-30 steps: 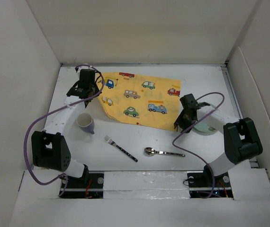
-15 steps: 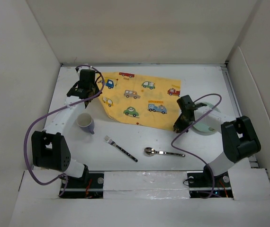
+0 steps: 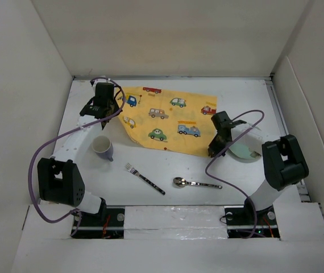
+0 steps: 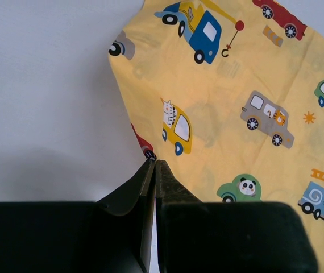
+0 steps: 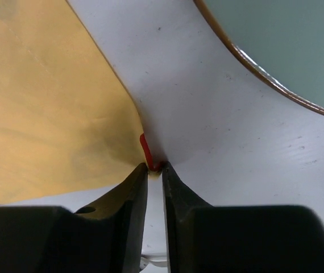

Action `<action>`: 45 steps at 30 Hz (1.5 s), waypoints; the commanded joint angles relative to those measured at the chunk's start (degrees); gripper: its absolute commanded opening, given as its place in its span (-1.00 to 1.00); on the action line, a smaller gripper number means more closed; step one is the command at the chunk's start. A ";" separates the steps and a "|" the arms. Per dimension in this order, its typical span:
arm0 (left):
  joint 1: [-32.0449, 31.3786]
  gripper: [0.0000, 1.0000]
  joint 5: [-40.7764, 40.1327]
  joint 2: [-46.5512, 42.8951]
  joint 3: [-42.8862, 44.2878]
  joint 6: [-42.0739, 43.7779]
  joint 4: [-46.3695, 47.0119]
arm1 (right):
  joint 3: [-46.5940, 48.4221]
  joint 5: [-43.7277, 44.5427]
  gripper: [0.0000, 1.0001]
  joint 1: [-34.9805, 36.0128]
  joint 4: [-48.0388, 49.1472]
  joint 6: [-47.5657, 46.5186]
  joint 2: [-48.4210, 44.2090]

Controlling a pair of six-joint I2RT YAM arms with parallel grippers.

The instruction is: Set the dinner table for one person

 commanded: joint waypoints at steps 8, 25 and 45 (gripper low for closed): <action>0.01 -1.00 1.22 -2.14 6.67 1.07 0.57 | 9.75 7.18 -1.00 0.88 -4.23 -3.01 -4.79; 5.45 -1.00 4.20 0.49 41.84 1.16 -5.24 | 63.82 3.51 -1.00 -6.74 -13.31 -14.00 -13.25; 14.86 -1.00 19.06 12.38 52.43 -5.61 -7.08 | 81.62 -18.21 -1.00 -18.98 -3.99 -11.80 9.18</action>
